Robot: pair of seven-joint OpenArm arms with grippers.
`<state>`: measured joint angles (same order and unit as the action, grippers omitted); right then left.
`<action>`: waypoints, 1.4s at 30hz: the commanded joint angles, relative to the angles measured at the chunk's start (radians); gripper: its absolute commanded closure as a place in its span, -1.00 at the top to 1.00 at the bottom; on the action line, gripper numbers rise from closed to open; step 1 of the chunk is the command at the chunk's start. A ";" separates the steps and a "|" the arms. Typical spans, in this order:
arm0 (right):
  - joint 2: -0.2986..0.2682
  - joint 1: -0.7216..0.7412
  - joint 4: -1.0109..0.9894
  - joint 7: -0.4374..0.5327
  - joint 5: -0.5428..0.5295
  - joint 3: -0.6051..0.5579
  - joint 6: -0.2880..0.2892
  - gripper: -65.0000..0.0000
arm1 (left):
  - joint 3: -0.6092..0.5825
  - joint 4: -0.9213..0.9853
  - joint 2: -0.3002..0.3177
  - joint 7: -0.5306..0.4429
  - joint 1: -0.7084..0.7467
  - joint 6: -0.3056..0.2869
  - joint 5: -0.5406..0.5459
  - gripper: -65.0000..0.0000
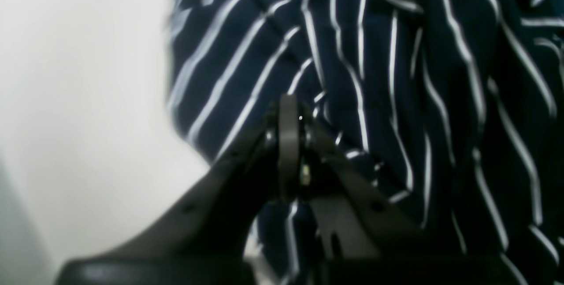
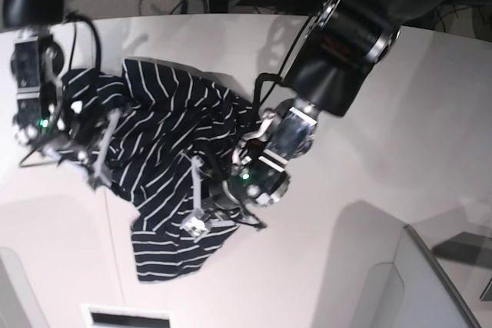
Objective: Layout the t-shirt on the table in an organized manner, then fold the t-shirt properly
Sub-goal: 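Pull the grippers apart to spread the shirt, then release with left gripper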
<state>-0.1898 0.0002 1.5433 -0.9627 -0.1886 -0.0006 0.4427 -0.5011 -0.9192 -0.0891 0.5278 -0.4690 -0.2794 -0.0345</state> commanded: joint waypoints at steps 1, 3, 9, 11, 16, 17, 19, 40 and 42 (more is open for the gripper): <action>0.017 -0.013 0.035 0.011 -0.002 0.004 -0.005 -1.00 | 0.002 0.064 -0.024 -0.054 -0.055 0.006 0.002 -1.00; 0.063 -0.049 0.035 0.011 -0.002 0.004 -0.005 -1.00 | 0.002 0.208 -0.045 -0.157 -0.104 0.006 0.005 -1.00; 0.158 -0.059 -0.056 0.037 -0.001 0.004 -0.005 -1.00 | -0.001 0.395 -0.061 -0.291 -0.188 0.058 0.000 -1.00; 0.157 -0.035 -0.134 0.080 0.001 0.004 -0.005 -1.00 | -0.011 0.400 -0.051 -0.289 -0.188 0.085 -0.002 -1.00; 0.075 0.033 -0.327 0.149 0.002 0.011 -0.005 -1.00 | -0.014 0.401 0.024 -0.288 -0.129 0.087 -0.003 -1.00; 0.051 0.047 -0.358 0.164 0.002 0.011 -0.005 -1.00 | -0.014 0.400 0.036 -0.288 -0.113 0.087 -0.003 -1.00; 0.005 0.074 -0.410 0.184 0.002 0.011 -0.005 -1.00 | -0.014 0.395 0.059 -0.286 -0.080 0.087 -0.003 -1.00; -0.092 0.263 -0.406 0.367 0.001 0.032 -0.006 -1.00 | 0.253 -0.533 0.205 0.105 0.392 0.090 0.000 -1.00; -0.096 0.199 -0.271 0.370 -0.001 0.115 -0.006 -1.00 | 0.284 -0.611 0.208 0.154 0.392 0.088 0.000 -1.00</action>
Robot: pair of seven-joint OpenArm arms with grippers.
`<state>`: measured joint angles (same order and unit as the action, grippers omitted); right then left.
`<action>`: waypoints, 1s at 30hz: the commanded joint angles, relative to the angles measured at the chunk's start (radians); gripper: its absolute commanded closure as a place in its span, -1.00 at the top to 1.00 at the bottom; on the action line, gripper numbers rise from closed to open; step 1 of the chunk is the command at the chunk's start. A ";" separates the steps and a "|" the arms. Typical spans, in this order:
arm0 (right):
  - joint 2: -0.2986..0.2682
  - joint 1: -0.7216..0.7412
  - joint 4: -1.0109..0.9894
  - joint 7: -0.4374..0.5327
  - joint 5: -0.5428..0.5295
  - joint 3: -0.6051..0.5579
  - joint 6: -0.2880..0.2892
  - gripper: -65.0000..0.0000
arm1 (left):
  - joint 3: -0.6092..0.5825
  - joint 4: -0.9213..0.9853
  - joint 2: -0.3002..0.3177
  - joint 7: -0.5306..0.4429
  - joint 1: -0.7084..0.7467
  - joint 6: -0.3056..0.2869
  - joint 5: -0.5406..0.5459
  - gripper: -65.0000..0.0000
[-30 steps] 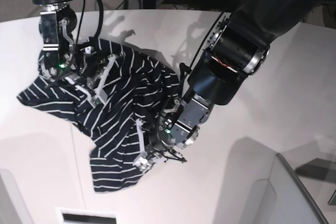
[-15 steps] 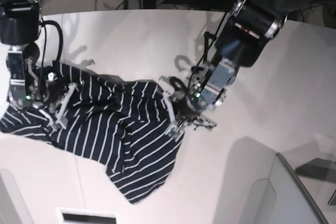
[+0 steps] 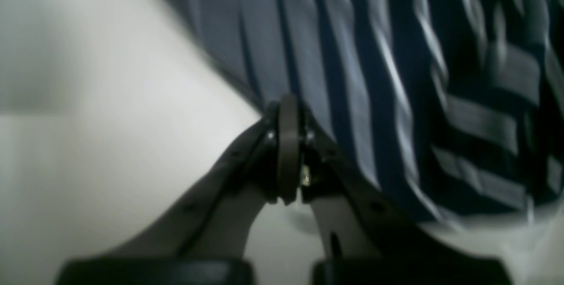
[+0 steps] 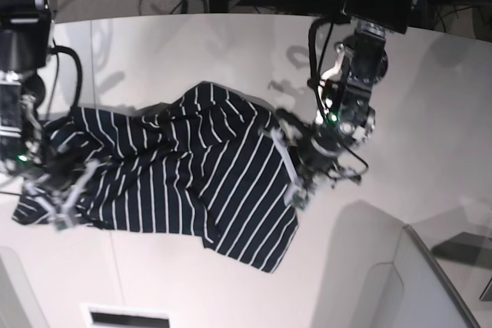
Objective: Layout the t-shirt on the table in an organized manner, then fold the t-shirt properly
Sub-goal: 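Pull the grippers apart to spread the shirt, then release with left gripper, then move the right gripper onto the shirt edge and grasp it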
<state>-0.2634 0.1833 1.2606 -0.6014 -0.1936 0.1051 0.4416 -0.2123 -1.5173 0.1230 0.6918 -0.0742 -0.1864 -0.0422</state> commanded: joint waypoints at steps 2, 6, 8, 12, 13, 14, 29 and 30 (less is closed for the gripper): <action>-0.004 -0.058 0.155 -0.002 0.003 0.133 -0.008 -0.99 | 0.038 -0.084 0.002 0.026 0.011 -0.005 0.009 -1.00; 0.091 -0.140 0.268 -0.116 0.003 0.414 -0.008 -0.45 | 0.118 -0.128 0.002 0.035 0.040 -0.005 0.008 -1.00; 0.126 -0.141 0.235 -0.156 0.003 0.548 -0.003 0.09 | 0.150 -0.096 0.002 0.032 0.044 -0.005 0.008 -1.00; 0.152 -0.121 0.123 -0.119 0.001 0.678 -0.002 0.54 | 0.172 -0.025 0.002 -0.002 0.040 -0.005 0.011 -1.00; 0.148 -0.113 0.078 -0.110 0.001 0.684 -0.002 0.54 | 0.172 -0.016 0.002 -0.031 0.043 -0.005 0.008 -1.00; 0.144 -0.100 0.038 -0.104 0.001 0.686 -0.002 0.54 | 0.172 -0.010 0.002 -0.056 0.049 -0.005 0.008 -1.00; 0.085 0.002 -0.305 0.007 0.001 0.760 0.133 -0.73 | 0.175 -0.001 0.070 -0.074 0.116 -0.005 0.011 -1.00; 0.085 0.002 -0.301 0.005 0.001 0.760 0.133 -0.89 | 0.178 -0.001 0.070 -0.074 0.116 -0.005 0.009 -1.00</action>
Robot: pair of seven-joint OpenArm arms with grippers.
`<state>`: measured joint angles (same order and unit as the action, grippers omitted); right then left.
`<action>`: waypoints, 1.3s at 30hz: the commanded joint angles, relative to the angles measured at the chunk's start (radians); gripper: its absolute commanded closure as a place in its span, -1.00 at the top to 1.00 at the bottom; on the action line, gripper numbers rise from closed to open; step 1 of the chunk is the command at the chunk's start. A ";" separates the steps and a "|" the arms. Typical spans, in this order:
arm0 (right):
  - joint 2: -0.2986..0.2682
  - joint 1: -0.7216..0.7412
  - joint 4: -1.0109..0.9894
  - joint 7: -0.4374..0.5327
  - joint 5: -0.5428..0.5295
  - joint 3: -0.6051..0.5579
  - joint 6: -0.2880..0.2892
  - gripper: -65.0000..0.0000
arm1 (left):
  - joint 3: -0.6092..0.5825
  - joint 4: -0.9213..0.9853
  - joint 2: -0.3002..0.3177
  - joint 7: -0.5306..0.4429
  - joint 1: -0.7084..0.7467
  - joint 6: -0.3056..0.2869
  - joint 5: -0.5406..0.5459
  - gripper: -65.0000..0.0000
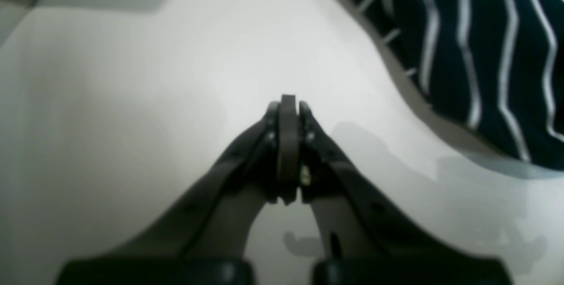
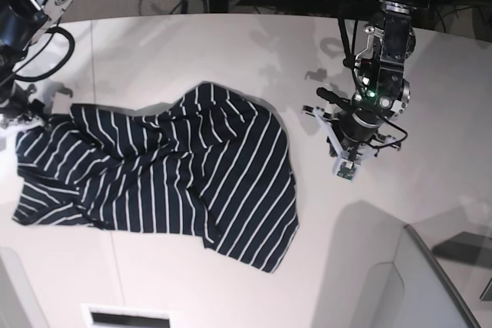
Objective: Layout the t-shirt on the table in an organized manner, then fold the t-shirt properly
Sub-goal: 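Move the right gripper onto the shirt edge and grasp it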
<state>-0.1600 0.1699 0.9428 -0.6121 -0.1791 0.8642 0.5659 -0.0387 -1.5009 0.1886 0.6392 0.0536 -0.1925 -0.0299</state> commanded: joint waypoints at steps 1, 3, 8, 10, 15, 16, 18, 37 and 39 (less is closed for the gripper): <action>-0.017 0.013 0.023 0.007 -0.013 0.000 0.009 -1.00 | 0.018 -0.017 0.004 -0.022 -0.010 0.001 -0.003 -1.00; -0.017 0.010 0.063 -0.042 -0.013 0.003 0.009 -0.98 | 0.046 -0.017 0.002 -0.022 -0.010 0.001 0.002 -1.00; -0.008 -0.034 0.365 -0.259 -0.013 0.003 -0.008 -1.00 | 0.095 -0.017 0.002 -0.022 -0.010 0.000 0.002 -1.00; 0.003 -0.037 0.496 -0.355 -0.012 0.003 -0.034 -1.00 | 0.095 -0.017 0.004 -0.022 -0.010 0.000 0.002 -1.00; 0.030 -0.022 0.714 -0.539 -0.010 -0.075 -0.091 -1.00 | 0.086 -0.017 0.004 -0.022 -0.010 0.000 0.002 -1.00; 0.035 -0.010 0.741 -0.561 -0.010 -0.116 -0.114 -1.00 | 0.084 -0.017 0.001 -0.022 -0.010 0.000 0.002 -1.00; 0.038 0.009 0.787 -0.593 -0.010 -0.202 -0.174 -1.00 | 0.084 -0.019 -0.001 -0.022 -0.011 0.000 0.002 -1.00; 0.126 0.458 0.038 -0.277 -0.009 -1.104 -0.364 -0.39 | 0.096 -0.022 0.004 -0.015 0.024 0.000 -0.005 -1.00; 0.124 0.491 -0.008 -0.295 -0.009 -1.183 -0.364 0.08 | 0.096 -0.020 0.004 -0.015 0.024 0.000 -0.005 -1.00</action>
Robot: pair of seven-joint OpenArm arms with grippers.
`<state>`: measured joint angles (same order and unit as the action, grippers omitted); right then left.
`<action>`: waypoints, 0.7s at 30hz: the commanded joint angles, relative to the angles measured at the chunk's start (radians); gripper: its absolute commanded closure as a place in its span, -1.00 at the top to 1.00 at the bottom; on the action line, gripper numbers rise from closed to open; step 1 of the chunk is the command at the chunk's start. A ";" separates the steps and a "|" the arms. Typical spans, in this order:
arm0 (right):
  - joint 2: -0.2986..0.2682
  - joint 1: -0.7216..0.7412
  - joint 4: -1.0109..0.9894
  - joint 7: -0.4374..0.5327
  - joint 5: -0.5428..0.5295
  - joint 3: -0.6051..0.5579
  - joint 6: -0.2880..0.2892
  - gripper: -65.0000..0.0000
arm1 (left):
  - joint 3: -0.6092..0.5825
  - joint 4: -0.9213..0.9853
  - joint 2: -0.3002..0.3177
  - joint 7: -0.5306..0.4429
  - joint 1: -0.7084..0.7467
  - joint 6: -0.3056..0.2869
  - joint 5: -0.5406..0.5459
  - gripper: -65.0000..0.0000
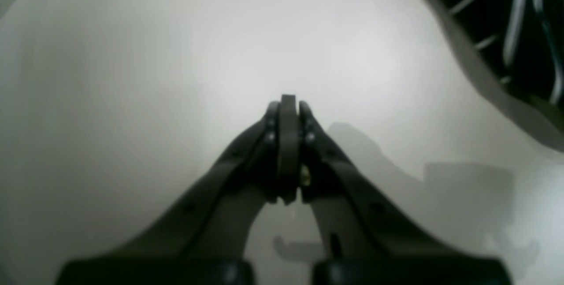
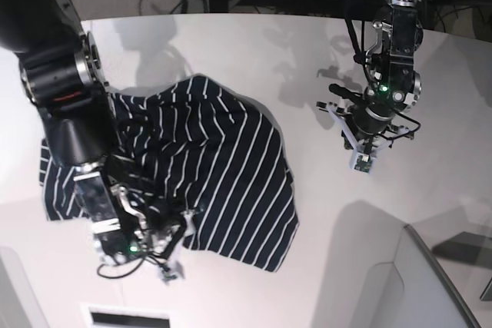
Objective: Layout the t-shirt on the table in an organized manner, then fold the t-shirt properly
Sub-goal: 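Move the right gripper onto the shirt edge and grasp it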
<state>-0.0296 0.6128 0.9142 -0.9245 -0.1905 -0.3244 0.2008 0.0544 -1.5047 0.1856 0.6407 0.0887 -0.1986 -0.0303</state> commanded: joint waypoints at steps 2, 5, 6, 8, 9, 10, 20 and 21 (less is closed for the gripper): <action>-0.026 0.029 0.116 -0.057 0.001 0.011 0.002 0.32 | 0.005 -0.015 0.021 -0.017 -0.011 0.006 -0.004 -1.00; -0.077 -0.106 0.454 -0.160 0.000 0.178 0.002 0.34 | 0.005 -0.012 0.028 -0.017 -0.010 0.006 -0.004 -1.00; -0.080 -0.166 0.558 -0.183 0.000 0.262 0.002 0.37 | 0.005 -0.014 0.033 -0.017 -0.010 0.006 -0.004 -1.00; -0.086 -0.276 0.690 -0.212 0.000 0.394 0.004 0.43 | 0.005 -0.014 0.042 -0.017 -0.010 0.006 -0.001 -1.00; -0.088 -0.334 0.722 -0.213 0.000 0.433 0.006 0.46 | 0.005 -0.014 0.044 -0.019 -0.010 0.006 -0.001 -1.00; -0.099 -0.393 0.741 -0.202 0.000 0.453 0.006 0.47 | 0.005 -0.014 0.044 -0.020 -0.010 0.006 -0.003 -1.00; -0.155 -0.661 0.745 -0.031 0.004 0.460 0.002 0.47 | 0.003 -0.015 0.044 -0.022 -0.020 0.006 0.000 -1.00; -0.165 -0.663 0.745 -0.018 0.004 0.459 -0.002 0.47 | 0.003 -0.015 0.044 -0.022 -0.020 0.006 0.000 -1.00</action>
<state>-0.1822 -0.0727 1.6424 -0.9680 -0.1799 0.1314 0.2031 0.0536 -1.5013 0.2195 0.6388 0.0811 -0.1978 -0.0269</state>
